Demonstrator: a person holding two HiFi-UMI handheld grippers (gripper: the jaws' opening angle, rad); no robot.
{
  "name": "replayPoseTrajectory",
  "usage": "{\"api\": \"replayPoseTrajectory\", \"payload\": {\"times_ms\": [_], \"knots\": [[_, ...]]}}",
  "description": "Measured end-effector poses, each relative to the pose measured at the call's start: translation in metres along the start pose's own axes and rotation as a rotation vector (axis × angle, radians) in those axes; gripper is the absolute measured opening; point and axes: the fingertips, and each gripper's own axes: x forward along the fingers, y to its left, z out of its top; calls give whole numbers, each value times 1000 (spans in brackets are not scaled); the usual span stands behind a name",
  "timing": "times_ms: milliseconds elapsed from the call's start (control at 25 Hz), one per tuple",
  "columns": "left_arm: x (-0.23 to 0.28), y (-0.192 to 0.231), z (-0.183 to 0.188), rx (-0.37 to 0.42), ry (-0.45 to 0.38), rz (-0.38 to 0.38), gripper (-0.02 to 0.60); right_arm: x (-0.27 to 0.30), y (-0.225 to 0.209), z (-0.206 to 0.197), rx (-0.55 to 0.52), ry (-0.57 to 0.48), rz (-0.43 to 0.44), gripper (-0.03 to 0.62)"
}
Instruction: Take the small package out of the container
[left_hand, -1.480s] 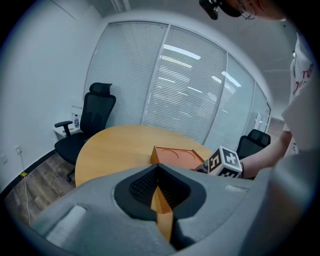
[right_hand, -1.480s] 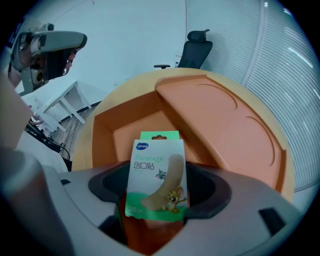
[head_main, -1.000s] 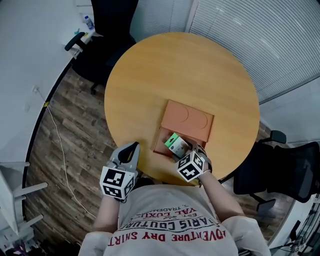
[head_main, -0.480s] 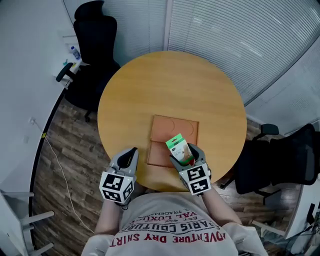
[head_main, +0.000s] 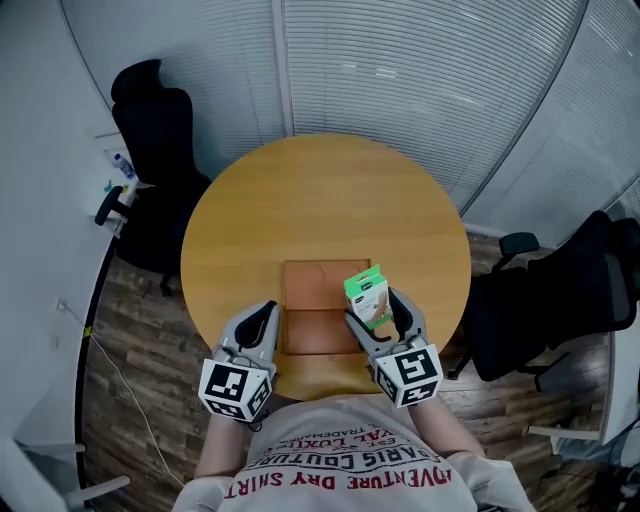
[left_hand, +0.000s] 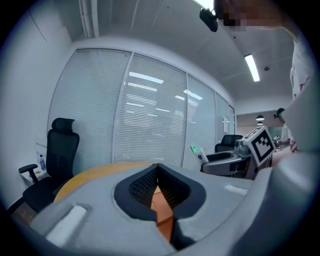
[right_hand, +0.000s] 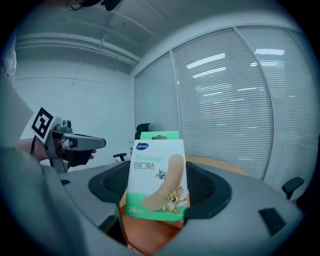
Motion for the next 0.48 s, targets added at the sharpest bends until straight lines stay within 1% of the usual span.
{"api": "replayPoseTrajectory", "payload": {"times_ms": [120, 200, 320, 480], "knots": [[1, -5, 12, 12, -39, -27, 12, -6, -5, 8, 4, -53, -39, 356], [5, -8, 14, 12, -48, -29, 12, -7, -10, 7, -9, -63, -47, 356], [13, -8, 9, 4, -30, -14, 12, -6, -18, 4, -11, -66, -55, 355], [16, -7, 8, 10, -24, -17, 12, -4, -21, 13, -18, -109, -78, 355]]}}
